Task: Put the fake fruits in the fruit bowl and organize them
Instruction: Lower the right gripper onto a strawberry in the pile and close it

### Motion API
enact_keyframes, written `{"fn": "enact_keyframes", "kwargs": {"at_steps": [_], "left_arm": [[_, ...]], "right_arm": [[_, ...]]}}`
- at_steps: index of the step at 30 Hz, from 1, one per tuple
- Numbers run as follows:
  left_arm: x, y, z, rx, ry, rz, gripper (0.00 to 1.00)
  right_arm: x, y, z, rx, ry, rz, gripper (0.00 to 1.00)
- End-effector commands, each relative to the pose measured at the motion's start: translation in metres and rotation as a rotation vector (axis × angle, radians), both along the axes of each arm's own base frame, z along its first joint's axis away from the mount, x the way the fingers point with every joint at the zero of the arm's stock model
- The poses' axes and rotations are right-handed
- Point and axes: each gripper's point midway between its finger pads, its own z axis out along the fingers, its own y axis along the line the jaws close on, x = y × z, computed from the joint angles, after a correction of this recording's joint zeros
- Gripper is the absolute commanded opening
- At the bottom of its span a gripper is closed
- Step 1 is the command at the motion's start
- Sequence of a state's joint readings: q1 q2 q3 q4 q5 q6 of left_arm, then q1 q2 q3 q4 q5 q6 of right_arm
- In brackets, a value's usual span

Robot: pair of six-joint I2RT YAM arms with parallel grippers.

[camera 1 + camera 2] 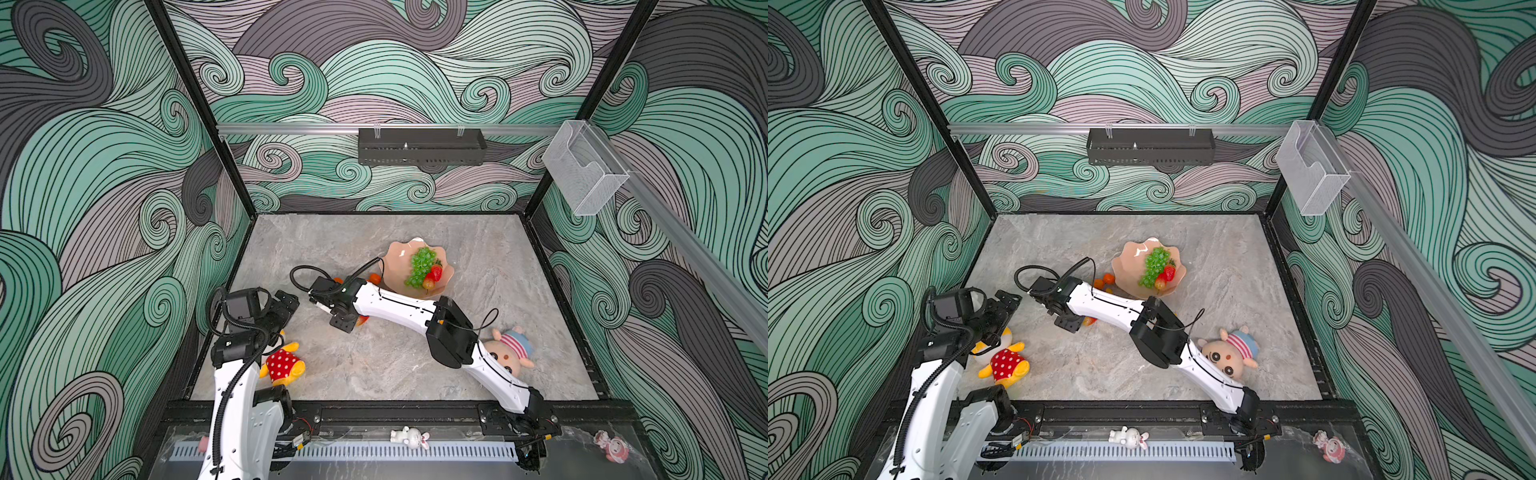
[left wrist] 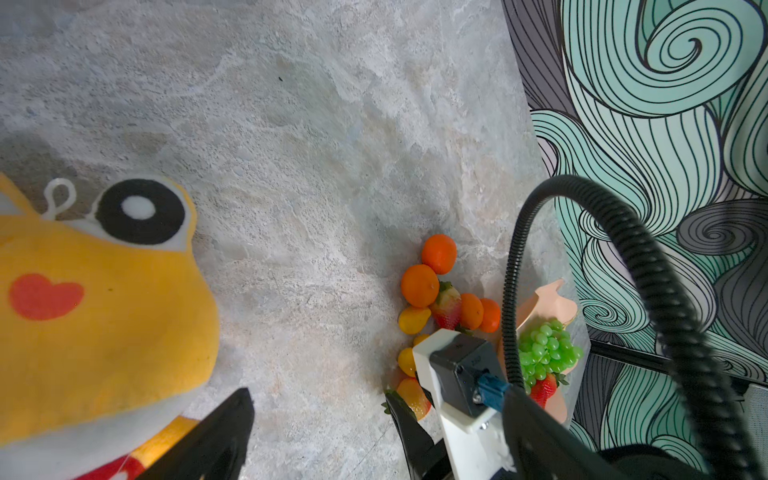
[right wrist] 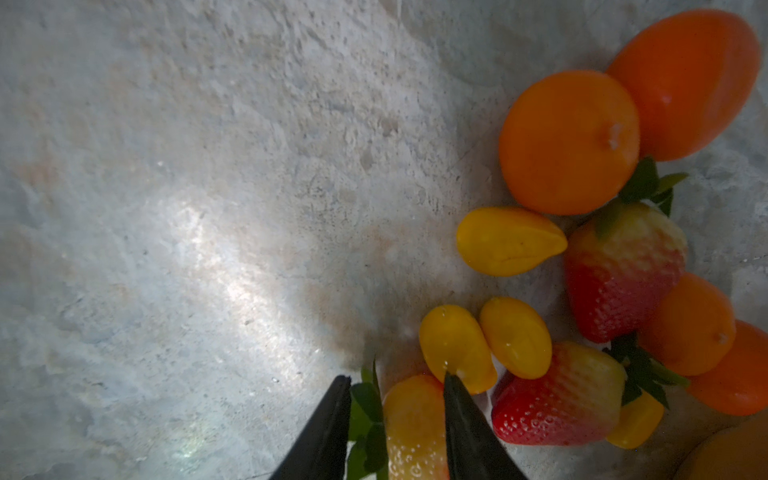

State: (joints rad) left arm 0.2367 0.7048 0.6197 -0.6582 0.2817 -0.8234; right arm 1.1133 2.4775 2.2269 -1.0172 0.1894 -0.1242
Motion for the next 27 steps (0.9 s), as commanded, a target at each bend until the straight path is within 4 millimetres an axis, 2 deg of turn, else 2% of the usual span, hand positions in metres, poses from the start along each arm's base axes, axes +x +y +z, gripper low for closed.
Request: {"fn": "enact_keyframes", "kwargs": {"at_steps": [1,9,20,27], "left_arm": [[0.001,0.001,0.01,0.009,-0.018,-0.006,0.96],[0.002,0.002,0.01,0.009,-0.019,-0.007,0.96],[0.002,0.0,0.013,0.013,-0.025,-0.019,0.96],[0.008,-0.009,0.022,-0.001,-0.07,-0.082,0.96]], "right_arm": [[-0.002,-0.005,-0.01,-0.047,0.0,0.006,0.36],[-0.003,-0.005,-0.01,-0.05,0.0,0.004,0.27],[-0.003,-0.004,0.0,-0.027,-0.001,-0.005,0.15],[-0.005,-0.005,0.021,0.012,-0.004,-0.026,0.08]]}}
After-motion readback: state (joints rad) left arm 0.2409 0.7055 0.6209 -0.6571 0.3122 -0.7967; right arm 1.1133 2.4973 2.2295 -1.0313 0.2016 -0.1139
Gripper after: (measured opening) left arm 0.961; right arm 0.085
